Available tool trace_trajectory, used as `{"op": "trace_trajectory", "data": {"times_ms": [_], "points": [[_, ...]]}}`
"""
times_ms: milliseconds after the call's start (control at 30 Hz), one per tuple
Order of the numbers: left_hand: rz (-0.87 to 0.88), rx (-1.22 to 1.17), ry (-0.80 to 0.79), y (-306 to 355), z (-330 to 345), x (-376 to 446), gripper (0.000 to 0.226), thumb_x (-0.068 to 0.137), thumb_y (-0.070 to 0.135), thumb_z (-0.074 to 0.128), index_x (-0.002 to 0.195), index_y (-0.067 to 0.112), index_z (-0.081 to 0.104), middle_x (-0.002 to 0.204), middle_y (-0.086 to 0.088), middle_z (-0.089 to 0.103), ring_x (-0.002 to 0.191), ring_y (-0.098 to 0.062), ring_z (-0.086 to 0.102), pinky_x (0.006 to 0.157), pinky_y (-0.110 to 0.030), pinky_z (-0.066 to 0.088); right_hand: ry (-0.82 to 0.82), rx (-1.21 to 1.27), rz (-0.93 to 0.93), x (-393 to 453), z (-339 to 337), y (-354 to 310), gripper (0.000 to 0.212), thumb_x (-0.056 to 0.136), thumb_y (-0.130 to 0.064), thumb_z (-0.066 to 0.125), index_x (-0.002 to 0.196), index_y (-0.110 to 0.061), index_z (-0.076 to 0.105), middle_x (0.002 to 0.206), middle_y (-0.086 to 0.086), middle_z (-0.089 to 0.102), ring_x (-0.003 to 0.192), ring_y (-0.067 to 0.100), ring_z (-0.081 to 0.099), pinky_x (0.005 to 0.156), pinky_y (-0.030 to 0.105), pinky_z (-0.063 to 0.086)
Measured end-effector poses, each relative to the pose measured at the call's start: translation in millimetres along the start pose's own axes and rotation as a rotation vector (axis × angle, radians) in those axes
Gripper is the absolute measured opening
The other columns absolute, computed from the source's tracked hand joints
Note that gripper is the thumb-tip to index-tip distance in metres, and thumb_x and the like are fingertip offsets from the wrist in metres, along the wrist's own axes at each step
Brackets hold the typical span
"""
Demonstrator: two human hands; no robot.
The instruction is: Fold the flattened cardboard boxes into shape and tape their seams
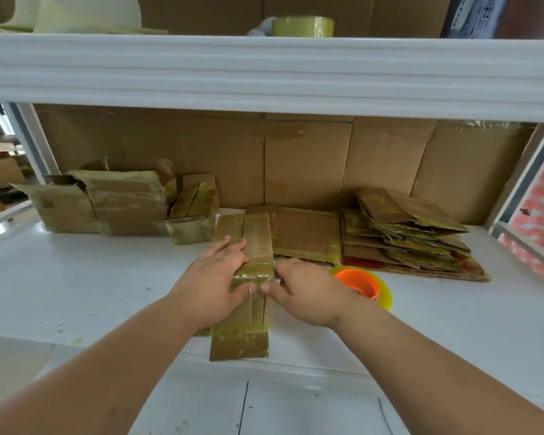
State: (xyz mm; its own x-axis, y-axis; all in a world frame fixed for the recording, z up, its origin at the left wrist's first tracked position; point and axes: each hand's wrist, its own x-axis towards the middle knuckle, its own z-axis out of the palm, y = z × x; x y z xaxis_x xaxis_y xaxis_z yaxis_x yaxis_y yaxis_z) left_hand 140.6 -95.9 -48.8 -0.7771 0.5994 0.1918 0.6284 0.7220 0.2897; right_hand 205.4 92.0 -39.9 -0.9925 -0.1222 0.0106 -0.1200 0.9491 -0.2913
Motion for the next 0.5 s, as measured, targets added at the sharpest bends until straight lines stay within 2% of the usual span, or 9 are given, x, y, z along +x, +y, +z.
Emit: {"op": "trace_trajectory", "data": {"times_ms": [67, 167, 233, 300, 333, 400, 500], "points": [[-0.03, -0.062, 0.01, -1, 2, -3, 0.059, 0.094, 0.047, 0.059, 0.147, 0.026, 0.042, 0.163, 0.014, 0.019, 0.151, -0.009, 0.002, 0.121, -0.032, 0.015, 0.033, -0.016, 0.01, 4, 3, -5, 0.031, 0.102, -0.049, 0.04, 0.099, -0.021, 0.05, 0.107, 0.006, 0.06, 0.097, 0.023, 0.056, 0.071, 0.03, 0.032], [-0.081, -0.21, -0.017, -3, 0, -6, 0.061, 0.094, 0.038, 0.064, 0.149, 0.031, 0.039, 0.163, 0.016, 0.012, 0.151, -0.008, -0.001, 0.121, -0.033, 0.011, 0.035, -0.056, 0.008, 8, 3, -6, 0.036, 0.103, -0.048, 0.04, 0.101, -0.016, 0.056, 0.106, 0.007, 0.064, 0.096, 0.025, 0.058, 0.069, 0.03, 0.032], [-0.211, -0.594, -0.051, -6, -7, -10, 0.06, 0.097, 0.033, 0.061, 0.151, 0.036, 0.034, 0.162, 0.021, 0.01, 0.15, -0.008, 0.006, 0.121, -0.034, 0.02, 0.016, -0.01, 0.013, 8, 0, -5, 0.031, 0.102, -0.046, 0.044, 0.093, -0.019, 0.057, 0.093, 0.001, 0.062, 0.09, 0.023, 0.057, 0.065, 0.03, 0.031], [-0.36, -1.063, -0.042, -9, -11, -17, 0.058, 0.101, 0.025, 0.055, 0.152, 0.037, 0.031, 0.158, 0.016, 0.029, 0.142, -0.011, 0.034, 0.113, -0.034, 0.035, -0.013, 0.032, 0.045, 6, -3, -3, 0.033, 0.101, -0.047, 0.046, 0.081, -0.021, 0.053, 0.081, -0.005, 0.06, 0.081, 0.019, 0.055, 0.063, 0.032, 0.039], [-0.388, -1.173, -0.012, -14, -11, -21, 0.053, 0.103, 0.02, 0.051, 0.151, 0.034, 0.034, 0.15, 0.014, 0.042, 0.134, -0.01, 0.044, 0.111, -0.034, 0.037, -0.025, 0.033, 0.052, 7, -3, -2, 0.036, 0.101, -0.049, 0.046, 0.081, -0.02, 0.055, 0.083, -0.002, 0.063, 0.08, 0.019, 0.058, 0.067, 0.031, 0.046], [-0.391, -1.187, 0.015, -24, -9, -30, 0.044, 0.105, 0.013, 0.045, 0.145, 0.03, 0.044, 0.131, 0.016, 0.059, 0.119, -0.003, 0.055, 0.109, -0.031, 0.04, -0.032, 0.016, 0.065, 8, -3, -1, 0.039, 0.101, -0.051, 0.044, 0.083, -0.018, 0.056, 0.088, 0.002, 0.067, 0.08, 0.018, 0.06, 0.074, 0.033, 0.049], [-0.361, -0.951, 0.03, -36, -9, -38, 0.043, 0.102, 0.013, 0.051, 0.138, 0.037, 0.051, 0.122, 0.016, 0.062, 0.111, -0.006, 0.062, 0.106, -0.031, 0.046, -0.045, -0.056, 0.053, 11, -4, -1, 0.041, 0.101, -0.052, 0.042, 0.078, -0.02, 0.051, 0.076, -0.004, 0.055, 0.068, 0.011, 0.049, 0.066, 0.032, 0.04]]}}
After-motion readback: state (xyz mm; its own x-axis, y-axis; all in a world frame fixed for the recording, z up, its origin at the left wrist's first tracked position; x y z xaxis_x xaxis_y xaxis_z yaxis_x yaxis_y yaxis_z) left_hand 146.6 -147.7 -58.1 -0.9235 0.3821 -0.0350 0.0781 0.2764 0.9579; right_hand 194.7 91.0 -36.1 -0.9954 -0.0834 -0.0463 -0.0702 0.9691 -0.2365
